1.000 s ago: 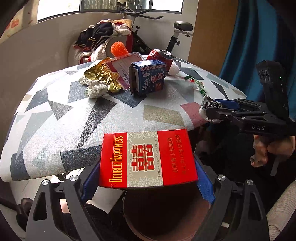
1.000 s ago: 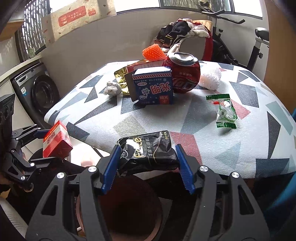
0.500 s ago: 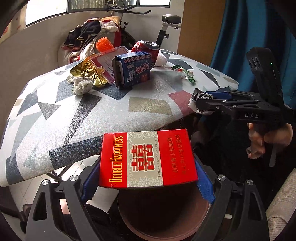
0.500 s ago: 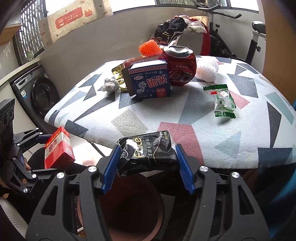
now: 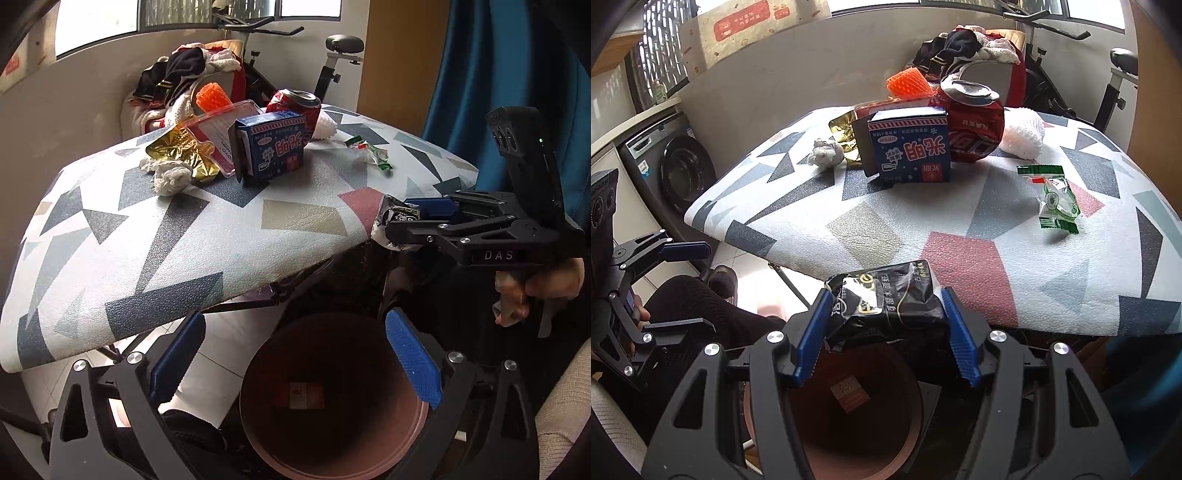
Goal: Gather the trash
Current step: 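Carry both items down to the brown bin and open both grippers, then grasp the green candy wrapper with the right gripper while the left grasps tissues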
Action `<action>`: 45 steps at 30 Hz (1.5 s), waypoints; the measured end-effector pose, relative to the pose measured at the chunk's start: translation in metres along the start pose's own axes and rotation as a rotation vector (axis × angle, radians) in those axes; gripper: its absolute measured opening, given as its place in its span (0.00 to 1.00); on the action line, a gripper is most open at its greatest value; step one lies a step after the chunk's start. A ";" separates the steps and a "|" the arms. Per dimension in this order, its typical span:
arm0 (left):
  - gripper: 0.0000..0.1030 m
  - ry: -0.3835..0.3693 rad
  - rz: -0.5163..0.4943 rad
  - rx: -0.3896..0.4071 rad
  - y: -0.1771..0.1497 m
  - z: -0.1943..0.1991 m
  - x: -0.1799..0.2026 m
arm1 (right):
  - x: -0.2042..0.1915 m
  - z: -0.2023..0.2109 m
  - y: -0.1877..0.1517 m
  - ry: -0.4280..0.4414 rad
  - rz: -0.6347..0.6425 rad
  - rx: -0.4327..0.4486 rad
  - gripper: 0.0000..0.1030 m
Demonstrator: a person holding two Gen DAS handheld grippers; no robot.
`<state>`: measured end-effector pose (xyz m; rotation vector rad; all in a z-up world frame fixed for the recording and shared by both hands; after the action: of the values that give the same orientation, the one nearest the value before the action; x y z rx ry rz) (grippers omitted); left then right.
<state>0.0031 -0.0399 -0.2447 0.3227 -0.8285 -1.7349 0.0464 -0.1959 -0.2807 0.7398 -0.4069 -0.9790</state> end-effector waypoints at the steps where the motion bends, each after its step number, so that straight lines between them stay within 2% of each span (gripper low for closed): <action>1: 0.93 0.010 0.018 0.016 0.002 0.002 -0.004 | -0.003 -0.002 -0.001 0.008 0.012 -0.009 0.59; 5: 0.93 0.045 0.105 0.062 0.008 0.010 -0.022 | -0.019 -0.015 -0.005 0.049 0.069 -0.064 0.59; 11: 0.93 0.114 0.209 0.086 0.013 0.013 -0.047 | -0.046 -0.038 -0.015 0.110 0.161 -0.166 0.60; 17: 0.94 0.138 0.242 0.092 0.013 0.015 -0.056 | -0.057 -0.049 -0.023 0.149 0.187 -0.221 0.61; 21: 0.94 0.143 0.230 0.093 0.013 0.015 -0.055 | -0.056 -0.050 -0.024 0.165 0.172 -0.225 0.62; 24: 0.94 0.149 0.221 0.085 0.012 0.013 -0.054 | -0.055 -0.049 -0.023 0.162 0.169 -0.222 0.78; 28: 0.94 0.162 0.222 0.085 0.012 0.012 -0.054 | -0.051 -0.045 -0.021 0.133 0.163 -0.207 0.85; 39: 0.94 0.178 0.226 0.099 0.012 0.016 -0.055 | -0.036 -0.036 -0.013 0.078 0.117 -0.151 0.90; 45: 0.94 0.174 0.207 0.076 0.013 0.012 -0.051 | -0.029 -0.032 -0.007 0.067 0.092 -0.129 0.94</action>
<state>0.0224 0.0102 -0.2371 0.4182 -0.7737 -1.4637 0.0473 -0.1611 -0.3077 0.6299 -0.3139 -0.8835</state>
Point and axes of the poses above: each gripper's, at about its wrist camera, not at the fingertips, and z roughly against the way its jaws point, x to its right, y to its top, the point moved 6 cm from there along -z, roughly the way its jaws point, and after that the axes turned 13 degrees about z, right-handed, at the moved point
